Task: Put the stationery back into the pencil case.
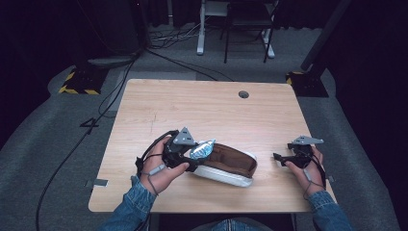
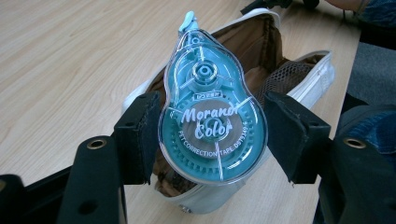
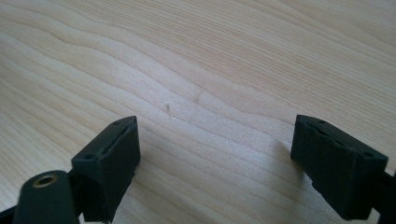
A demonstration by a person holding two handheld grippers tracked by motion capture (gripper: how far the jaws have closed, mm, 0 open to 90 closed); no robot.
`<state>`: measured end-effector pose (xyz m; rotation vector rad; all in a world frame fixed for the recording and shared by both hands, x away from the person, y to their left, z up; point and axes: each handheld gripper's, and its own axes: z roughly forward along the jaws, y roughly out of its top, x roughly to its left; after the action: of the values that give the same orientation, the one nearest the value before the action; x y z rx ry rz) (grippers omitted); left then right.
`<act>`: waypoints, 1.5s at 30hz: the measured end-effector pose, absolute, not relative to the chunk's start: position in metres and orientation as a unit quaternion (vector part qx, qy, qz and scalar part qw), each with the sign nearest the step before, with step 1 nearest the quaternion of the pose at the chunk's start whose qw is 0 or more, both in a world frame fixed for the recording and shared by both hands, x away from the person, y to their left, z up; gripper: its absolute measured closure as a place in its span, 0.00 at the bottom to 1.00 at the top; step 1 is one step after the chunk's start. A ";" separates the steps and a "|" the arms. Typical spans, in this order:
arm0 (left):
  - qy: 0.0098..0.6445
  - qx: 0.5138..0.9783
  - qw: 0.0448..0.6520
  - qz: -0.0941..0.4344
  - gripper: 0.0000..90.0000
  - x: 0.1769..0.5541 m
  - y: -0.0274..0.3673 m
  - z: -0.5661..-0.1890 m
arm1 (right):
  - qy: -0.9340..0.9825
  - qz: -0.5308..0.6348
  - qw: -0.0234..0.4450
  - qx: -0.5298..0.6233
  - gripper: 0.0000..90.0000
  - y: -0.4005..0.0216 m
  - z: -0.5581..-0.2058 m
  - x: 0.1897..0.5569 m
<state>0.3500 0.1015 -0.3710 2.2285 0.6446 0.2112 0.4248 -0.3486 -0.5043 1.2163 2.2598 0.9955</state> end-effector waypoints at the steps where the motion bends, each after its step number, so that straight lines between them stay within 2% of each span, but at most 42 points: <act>1: 0.253 0.880 0.395 0.082 0.43 0.350 0.100 -0.371 | 0.806 0.355 0.193 0.433 0.18 -0.349 -0.504 0.425; 13: 0.221 0.895 0.381 0.071 0.43 0.348 0.083 -0.377 | 0.805 0.355 0.194 0.434 0.18 -0.349 -0.504 0.425; 20: 0.195 0.908 0.362 0.083 0.43 0.351 0.074 -0.379 | 0.805 0.355 0.194 0.433 0.18 -0.349 -0.504 0.425; 33: 0.176 0.920 0.346 0.047 0.43 0.365 0.049 -0.380 | 0.806 0.355 0.193 0.432 0.18 -0.348 -0.504 0.424; 45: 0.138 0.930 0.338 0.036 0.43 0.368 0.036 -0.384 | 0.807 0.355 0.193 0.431 0.18 -0.348 -0.504 0.424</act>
<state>0.3684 0.0357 -0.3845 2.4245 0.3597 0.0926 0.4240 -0.3482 -0.5042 1.2088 2.2648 0.9972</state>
